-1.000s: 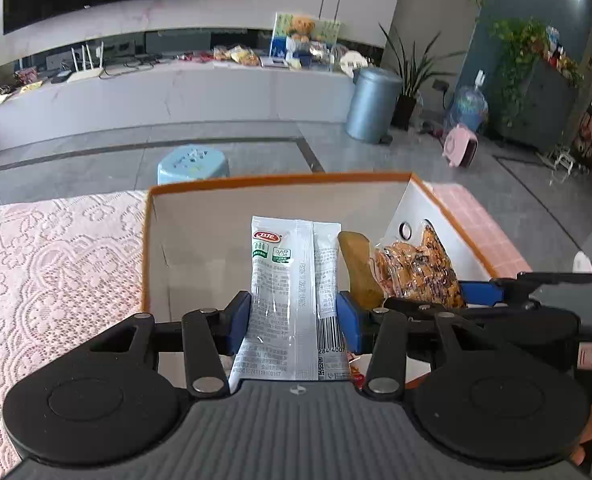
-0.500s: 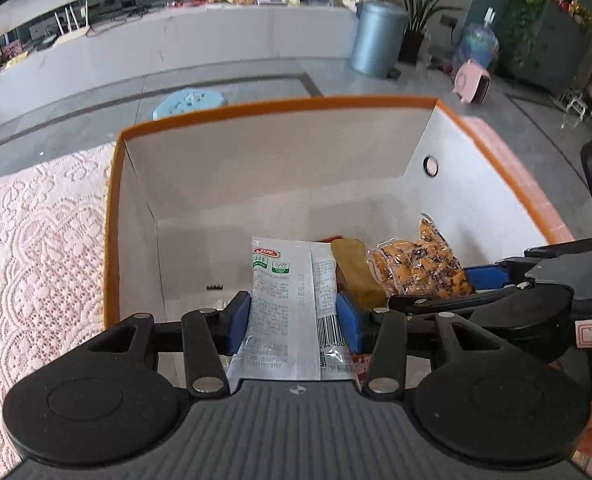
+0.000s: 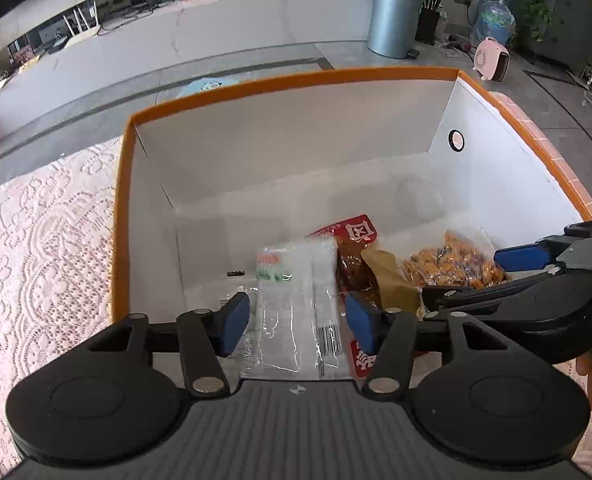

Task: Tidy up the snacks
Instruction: 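Withdraw both tools from the box toward the remaining snacks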

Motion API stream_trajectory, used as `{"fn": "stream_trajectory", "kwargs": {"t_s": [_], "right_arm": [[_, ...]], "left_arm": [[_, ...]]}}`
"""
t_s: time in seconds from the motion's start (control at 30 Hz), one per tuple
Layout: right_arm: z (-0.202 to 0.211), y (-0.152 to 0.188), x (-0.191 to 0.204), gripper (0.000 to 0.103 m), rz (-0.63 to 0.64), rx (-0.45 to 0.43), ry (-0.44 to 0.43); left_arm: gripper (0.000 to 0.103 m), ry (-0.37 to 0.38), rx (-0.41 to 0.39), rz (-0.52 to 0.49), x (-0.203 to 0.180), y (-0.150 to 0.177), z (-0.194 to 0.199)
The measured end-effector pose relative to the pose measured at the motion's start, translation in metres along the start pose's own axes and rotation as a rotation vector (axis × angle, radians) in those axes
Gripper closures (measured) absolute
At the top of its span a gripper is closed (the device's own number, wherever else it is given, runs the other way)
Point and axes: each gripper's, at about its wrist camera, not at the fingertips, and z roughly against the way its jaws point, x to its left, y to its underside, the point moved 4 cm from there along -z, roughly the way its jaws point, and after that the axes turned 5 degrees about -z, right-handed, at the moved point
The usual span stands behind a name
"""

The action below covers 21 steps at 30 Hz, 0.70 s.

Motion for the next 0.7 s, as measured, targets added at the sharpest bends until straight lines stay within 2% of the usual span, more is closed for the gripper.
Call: {"fn": "stream_trajectory", "kwargs": {"t_s": [0.17,0.3,0.43,0.53,0.7], "right_arm": [[0.011,0.003,-0.005,0.027,-0.002,-0.029,0.012],[0.031,0.004,-0.004,0.019,0.001,-0.066,0.009],[0.060,0.008,0.001,0.015,0.026,-0.167,-0.007],[0.084,0.017,0.004,0.014,0.051,-0.260,0.018],[0.124,0.039,0.007,0.013,0.065,-0.409,0.014]], "left_arm": [[0.022,-0.016,-0.041,0.021,0.004,0.000,0.016],[0.020,-0.017,-0.080,0.040,0.008,0.004,0.036],[0.019,-0.012,-0.175,0.084,0.013,0.015,0.064],[0.019,-0.022,-0.251,0.099,0.010,0.026,0.088],[0.018,-0.050,-0.367,0.110,0.008,0.053,0.126]]}}
